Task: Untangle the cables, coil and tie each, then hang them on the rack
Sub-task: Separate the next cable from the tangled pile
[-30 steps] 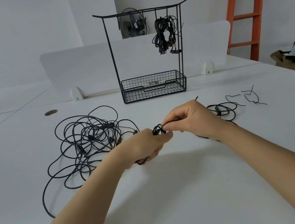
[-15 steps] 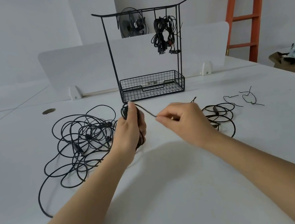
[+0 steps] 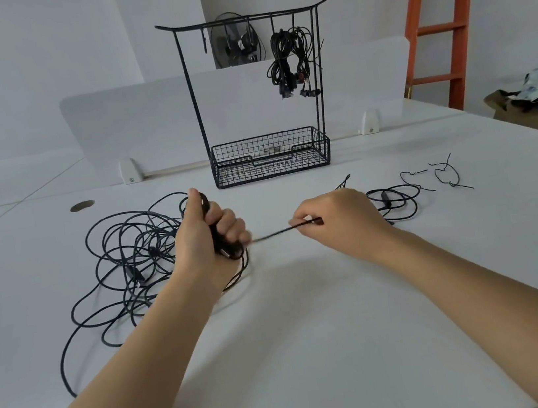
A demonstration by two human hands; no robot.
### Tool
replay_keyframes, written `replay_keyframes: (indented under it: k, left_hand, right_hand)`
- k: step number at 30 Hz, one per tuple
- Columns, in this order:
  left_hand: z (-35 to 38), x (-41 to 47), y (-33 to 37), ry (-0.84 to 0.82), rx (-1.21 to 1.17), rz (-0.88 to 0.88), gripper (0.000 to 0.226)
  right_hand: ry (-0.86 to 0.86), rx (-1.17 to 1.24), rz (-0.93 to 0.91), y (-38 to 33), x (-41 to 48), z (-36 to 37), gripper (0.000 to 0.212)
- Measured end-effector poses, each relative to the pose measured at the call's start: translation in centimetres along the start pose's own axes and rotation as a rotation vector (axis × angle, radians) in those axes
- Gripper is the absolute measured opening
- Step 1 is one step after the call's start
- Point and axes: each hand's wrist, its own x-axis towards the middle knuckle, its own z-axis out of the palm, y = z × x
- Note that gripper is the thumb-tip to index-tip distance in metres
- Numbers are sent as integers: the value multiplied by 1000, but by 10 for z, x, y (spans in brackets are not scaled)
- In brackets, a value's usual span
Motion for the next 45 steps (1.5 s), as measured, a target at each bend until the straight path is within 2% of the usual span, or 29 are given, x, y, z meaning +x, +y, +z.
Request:
replay_keyframes:
  k: [2,5,8,10,15,18,20,23,25,28,31,34,37,40,45]
  left_hand:
    - [-1,-1,2,-17,178,-96,56]
    - [-1,-5,-4,-64,533,-221,50]
    - [1,-8,-7,-134,799,-307,51]
    - [3,-11,-8,-181,929,-317,52]
    - [6,-20,-8,-240,1254,-317,53]
    - [5,-22,-13,-256,1664,-280,56]
    - [5,-22,-17,-250,1773,-232,55]
    - [8,-23,-17,-303,1605,-265,50]
    - [9,-24,-13,-415,1455,-308,50]
    - [8,-25,-5,-516,1158,-350,49]
    - [5,-19,0,-441,831,-342,52]
    - [1,-8,-4,-257,616,-172,55]
    - [-1,-3,-8,-126,476,-33,55]
    - [0,-1,-12,-102,433,-36,61]
    - [1,2,-7,-7,132,22,71]
  right_hand:
    - [50,-46,5,3,-1,2,30]
    - [126,-102,-70,-1,-1,6,25]
    - [-35,-118,-35,-8,-2,-1,23]
    - [-80,-53,28,-5,-1,-4,21]
    - [-10,192,182,2,3,-5,8]
    - [-32,227,150,-3,2,-1,7]
    - [-46,239,131,-5,2,2,7]
    - [-60,242,151,-1,4,1,6]
    - [-92,265,173,5,4,-2,4]
    - [-147,416,188,10,6,-11,2]
    - [-167,580,225,9,5,-22,5]
    - [-189,655,229,4,4,-26,12]
    - [-258,494,124,-9,2,-18,19]
    - [-323,254,9,-23,-4,-3,27]
    - [-426,72,-5,-23,-6,0,30]
